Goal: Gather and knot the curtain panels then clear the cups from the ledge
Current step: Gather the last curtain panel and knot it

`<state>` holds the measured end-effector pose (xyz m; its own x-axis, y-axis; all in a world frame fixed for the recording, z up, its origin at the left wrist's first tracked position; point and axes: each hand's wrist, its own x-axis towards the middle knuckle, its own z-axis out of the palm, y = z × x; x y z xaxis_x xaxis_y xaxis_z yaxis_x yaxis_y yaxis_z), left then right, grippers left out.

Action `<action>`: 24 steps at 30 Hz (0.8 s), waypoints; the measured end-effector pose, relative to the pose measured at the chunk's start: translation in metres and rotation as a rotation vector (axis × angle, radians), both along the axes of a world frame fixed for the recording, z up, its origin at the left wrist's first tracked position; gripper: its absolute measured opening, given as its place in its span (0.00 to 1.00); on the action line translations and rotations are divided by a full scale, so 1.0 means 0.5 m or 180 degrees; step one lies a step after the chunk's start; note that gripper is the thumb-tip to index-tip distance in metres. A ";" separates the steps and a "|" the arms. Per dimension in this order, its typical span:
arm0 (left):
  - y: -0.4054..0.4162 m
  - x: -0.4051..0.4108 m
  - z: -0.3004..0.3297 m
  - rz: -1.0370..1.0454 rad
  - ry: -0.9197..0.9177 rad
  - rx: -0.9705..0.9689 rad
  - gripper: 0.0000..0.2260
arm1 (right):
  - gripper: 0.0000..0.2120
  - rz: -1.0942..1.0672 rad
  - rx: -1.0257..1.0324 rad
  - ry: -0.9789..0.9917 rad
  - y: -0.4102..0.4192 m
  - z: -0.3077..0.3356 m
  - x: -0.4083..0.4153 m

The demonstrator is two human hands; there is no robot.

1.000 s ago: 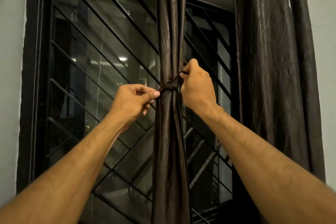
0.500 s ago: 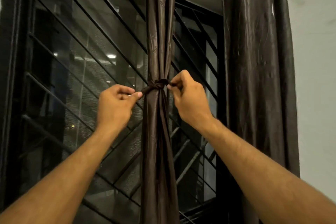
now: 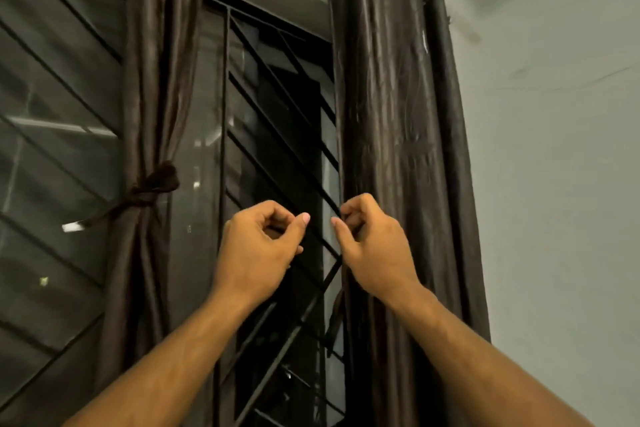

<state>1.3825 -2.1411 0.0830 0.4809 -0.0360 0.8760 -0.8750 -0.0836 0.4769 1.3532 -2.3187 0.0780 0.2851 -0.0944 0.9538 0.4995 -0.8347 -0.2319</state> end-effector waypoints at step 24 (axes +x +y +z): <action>-0.504 0.297 0.376 0.1138 -0.0868 0.0103 0.45 | 0.34 -0.0338 0.0895 -0.0059 -0.635 0.260 0.304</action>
<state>1.5311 -2.3932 0.2711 0.2199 0.0609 0.9736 -0.8817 -0.4147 0.2251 1.5052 -2.6361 0.2079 0.2423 -0.3841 0.8909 0.4191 -0.7868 -0.4531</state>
